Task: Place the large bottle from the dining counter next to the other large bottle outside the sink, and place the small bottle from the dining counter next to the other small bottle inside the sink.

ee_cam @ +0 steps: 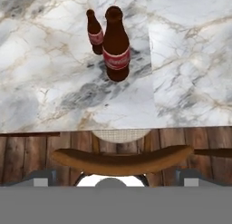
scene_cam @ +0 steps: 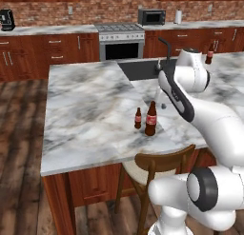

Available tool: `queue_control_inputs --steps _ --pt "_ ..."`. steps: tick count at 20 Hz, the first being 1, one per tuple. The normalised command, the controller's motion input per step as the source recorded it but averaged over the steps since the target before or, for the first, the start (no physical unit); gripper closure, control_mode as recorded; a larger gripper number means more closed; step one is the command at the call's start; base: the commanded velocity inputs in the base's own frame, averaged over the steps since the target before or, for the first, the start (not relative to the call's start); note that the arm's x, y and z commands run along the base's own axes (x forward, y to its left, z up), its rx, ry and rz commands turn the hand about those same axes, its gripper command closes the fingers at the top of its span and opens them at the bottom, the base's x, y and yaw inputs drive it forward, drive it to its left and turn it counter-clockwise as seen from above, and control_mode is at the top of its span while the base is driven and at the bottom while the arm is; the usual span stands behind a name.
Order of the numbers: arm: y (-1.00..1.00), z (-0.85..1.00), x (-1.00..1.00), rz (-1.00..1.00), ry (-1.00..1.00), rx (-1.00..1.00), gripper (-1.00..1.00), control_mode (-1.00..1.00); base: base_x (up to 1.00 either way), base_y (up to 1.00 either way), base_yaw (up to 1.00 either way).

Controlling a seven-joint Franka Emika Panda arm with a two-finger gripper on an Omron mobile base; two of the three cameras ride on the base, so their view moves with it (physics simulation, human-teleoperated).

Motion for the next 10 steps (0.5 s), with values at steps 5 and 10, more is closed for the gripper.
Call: queue_control_inputs --steps 5,10 --pt "0.00 0.00 0.46 0.00 0.00 -0.05 -1.00 -1.00 0.00 0.00 0.00" --pt "0.00 -0.13 0.36 0.00 0.00 0.00 -1.00 -1.00 0.00 0.00 0.00"
